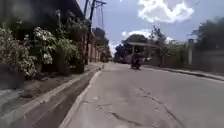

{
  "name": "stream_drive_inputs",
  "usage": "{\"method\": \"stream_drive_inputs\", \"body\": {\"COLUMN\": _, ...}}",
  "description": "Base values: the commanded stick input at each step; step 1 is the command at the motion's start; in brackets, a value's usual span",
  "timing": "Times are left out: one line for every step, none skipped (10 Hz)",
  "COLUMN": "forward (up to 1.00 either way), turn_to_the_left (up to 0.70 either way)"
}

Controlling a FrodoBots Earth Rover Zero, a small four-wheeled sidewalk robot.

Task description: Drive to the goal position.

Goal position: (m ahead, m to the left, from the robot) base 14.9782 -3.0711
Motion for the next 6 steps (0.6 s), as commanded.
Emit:
{"method": "stream_drive_inputs", "body": {"forward": 1.00, "turn_to_the_left": -0.06}}
{"method": "stream_drive_inputs", "body": {"forward": 1.00, "turn_to_the_left": -0.25}}
{"method": "stream_drive_inputs", "body": {"forward": 1.00, "turn_to_the_left": -0.29}}
{"method": "stream_drive_inputs", "body": {"forward": 1.00, "turn_to_the_left": -0.29}}
{"method": "stream_drive_inputs", "body": {"forward": 1.00, "turn_to_the_left": -0.30}}
{"method": "stream_drive_inputs", "body": {"forward": 1.00, "turn_to_the_left": -0.01}}
